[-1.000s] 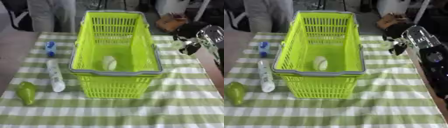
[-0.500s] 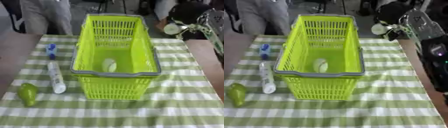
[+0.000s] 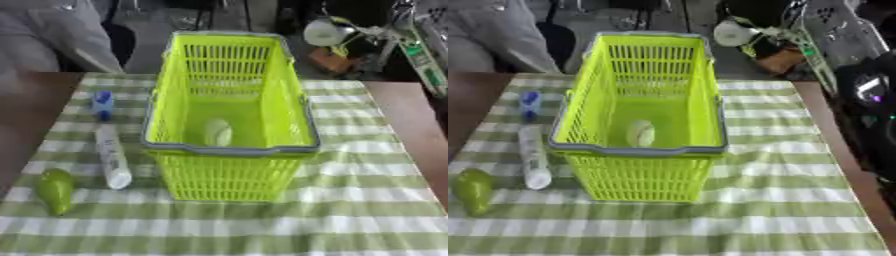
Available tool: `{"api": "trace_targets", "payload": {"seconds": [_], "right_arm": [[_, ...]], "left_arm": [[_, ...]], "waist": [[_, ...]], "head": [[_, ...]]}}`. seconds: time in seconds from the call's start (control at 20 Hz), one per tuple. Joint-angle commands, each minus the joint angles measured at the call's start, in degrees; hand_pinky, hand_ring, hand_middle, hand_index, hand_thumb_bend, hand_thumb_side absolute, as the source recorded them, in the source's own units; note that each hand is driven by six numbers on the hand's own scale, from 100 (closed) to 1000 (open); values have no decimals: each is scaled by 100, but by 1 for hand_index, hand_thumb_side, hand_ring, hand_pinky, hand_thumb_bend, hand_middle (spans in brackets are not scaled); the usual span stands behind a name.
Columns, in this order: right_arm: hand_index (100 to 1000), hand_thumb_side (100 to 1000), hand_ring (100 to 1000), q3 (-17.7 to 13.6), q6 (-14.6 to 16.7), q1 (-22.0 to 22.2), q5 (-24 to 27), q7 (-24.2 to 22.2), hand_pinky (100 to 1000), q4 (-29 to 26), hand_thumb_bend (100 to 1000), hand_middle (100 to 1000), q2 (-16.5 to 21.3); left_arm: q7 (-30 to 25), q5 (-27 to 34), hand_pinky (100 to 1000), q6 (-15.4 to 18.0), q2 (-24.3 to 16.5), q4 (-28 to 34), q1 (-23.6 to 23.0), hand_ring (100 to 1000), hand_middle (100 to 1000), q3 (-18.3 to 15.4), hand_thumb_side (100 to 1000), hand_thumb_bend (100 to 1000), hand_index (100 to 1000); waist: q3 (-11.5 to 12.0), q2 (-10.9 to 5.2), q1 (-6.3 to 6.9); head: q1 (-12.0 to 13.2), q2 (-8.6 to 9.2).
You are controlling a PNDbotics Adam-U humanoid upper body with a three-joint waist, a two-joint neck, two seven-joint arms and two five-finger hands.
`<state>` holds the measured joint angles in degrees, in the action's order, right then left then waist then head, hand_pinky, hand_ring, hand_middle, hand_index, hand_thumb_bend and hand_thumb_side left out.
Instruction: Pick up objects on the table and place them in the box.
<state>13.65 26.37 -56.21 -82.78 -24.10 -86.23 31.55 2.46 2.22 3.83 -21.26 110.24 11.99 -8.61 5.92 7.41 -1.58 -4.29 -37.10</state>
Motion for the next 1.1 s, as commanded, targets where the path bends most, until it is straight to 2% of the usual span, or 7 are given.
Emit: {"api": "trace_targets", "payload": {"seconds": [0.05,0.75,0.85,0.9,1.0,1.05,1.1], "right_arm": [[593,224,902,89,153,-200,139,-31,795,-242,100,681,-40],[590,224,883,797,682,-441,786,-45,783,-157,100,651,-908],[632,259,891,897,778,-448,928,-60,788,-177,122,701,-944],[947,411,1000,956,835,-442,1001,-117,934,-167,360,1000,-953],[1000,462,1000,1083,931,-424,1196,-458,988,-91,442,1000,-984],[1000,462,1000,1111,936,-417,1326,-638,988,-70,442,1000,-993],[1000,459,1000,1123,923,-416,1445,-785,993,-73,540,1000,-994]], "left_arm": [[-13,24,514,-5,-193,72,32,771,607,-1,1000,191,784],[-56,52,513,-7,-161,55,33,771,607,41,1000,190,784],[-61,54,513,-6,-160,55,37,771,607,45,1000,190,785],[-63,54,513,-6,-161,56,38,771,607,46,1000,190,785],[-64,57,513,-6,-162,56,37,771,607,48,1000,190,785],[-64,58,513,-5,-162,56,36,771,607,48,1000,190,785],[-64,59,513,-5,-162,56,35,771,607,49,1000,190,785]], "waist": [[4,-101,13],[54,-125,53],[51,-127,53],[50,-127,52],[44,-131,55],[38,-134,55],[34,-136,55]], "head": [[-28,11],[-172,-2],[-177,-2],[-179,2],[-184,5],[-189,6],[-191,8]]}}
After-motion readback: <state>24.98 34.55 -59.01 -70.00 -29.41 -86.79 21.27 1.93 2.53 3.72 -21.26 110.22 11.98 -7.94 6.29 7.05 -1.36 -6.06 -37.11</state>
